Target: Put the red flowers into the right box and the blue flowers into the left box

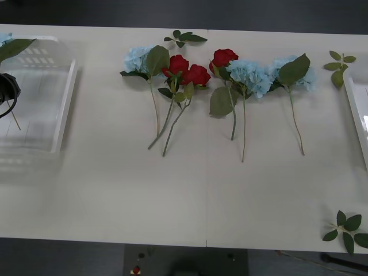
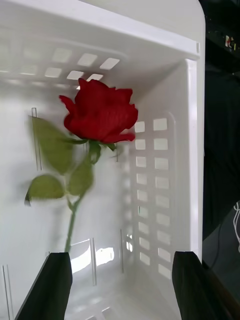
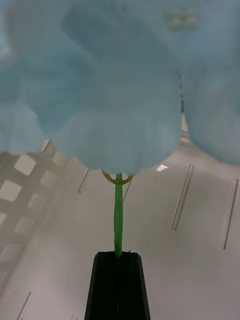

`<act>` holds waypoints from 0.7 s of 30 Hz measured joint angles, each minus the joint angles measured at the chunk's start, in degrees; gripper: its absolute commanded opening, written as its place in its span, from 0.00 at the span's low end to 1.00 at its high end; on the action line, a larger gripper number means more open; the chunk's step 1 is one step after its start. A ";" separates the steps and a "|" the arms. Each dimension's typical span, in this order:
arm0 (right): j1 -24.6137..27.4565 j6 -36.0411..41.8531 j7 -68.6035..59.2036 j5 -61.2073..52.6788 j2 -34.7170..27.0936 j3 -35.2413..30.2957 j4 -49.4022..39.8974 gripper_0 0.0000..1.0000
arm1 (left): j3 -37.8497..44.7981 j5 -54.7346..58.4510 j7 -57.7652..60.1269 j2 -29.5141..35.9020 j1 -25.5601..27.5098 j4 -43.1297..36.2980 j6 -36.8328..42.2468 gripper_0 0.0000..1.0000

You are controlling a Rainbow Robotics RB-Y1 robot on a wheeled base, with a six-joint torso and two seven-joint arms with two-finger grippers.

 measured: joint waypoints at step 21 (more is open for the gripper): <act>0.19 15.72 -11.74 -11.93 0.79 3.86 -29.75 0.58 | 0.00 -0.80 -0.02 0.01 0.00 -0.16 1.73 0.84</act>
